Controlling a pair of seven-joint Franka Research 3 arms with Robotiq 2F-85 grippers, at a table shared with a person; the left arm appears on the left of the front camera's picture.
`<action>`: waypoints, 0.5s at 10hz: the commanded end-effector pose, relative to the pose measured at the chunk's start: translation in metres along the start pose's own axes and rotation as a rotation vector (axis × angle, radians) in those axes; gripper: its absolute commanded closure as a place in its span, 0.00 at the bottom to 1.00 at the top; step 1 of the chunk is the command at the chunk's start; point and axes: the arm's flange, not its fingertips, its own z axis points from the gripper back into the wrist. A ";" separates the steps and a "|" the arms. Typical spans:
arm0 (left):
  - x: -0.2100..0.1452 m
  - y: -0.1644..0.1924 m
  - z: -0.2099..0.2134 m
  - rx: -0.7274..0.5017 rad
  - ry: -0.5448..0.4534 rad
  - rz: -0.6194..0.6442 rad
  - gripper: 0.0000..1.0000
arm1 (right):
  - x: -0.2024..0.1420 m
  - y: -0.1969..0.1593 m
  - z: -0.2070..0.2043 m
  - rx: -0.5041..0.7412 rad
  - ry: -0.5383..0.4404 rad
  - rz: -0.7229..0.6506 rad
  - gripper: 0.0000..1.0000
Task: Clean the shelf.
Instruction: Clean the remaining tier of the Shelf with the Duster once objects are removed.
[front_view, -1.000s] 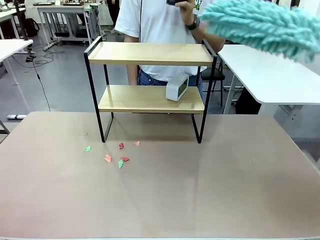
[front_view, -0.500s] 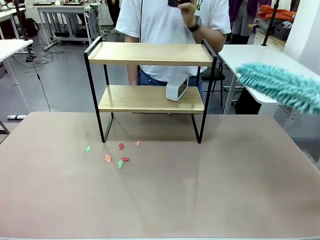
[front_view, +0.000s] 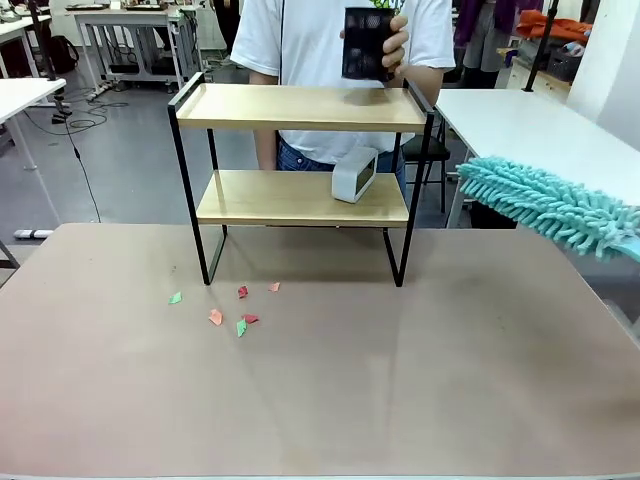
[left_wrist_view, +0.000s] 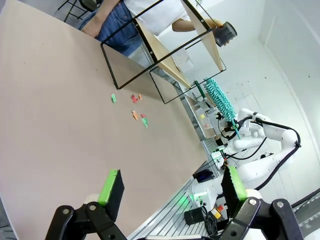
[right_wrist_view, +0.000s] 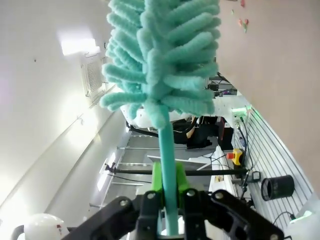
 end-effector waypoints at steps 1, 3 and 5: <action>0.001 0.000 -0.001 -0.014 -0.018 -0.022 0.00 | -0.002 0.011 0.000 -0.005 -0.002 0.002 0.88; 0.001 0.000 -0.001 -0.014 -0.018 -0.022 0.00 | -0.002 0.011 0.000 -0.005 -0.002 0.002 0.88; 0.001 0.000 -0.001 -0.014 -0.018 -0.022 0.00 | -0.002 0.011 0.000 -0.005 -0.002 0.002 0.88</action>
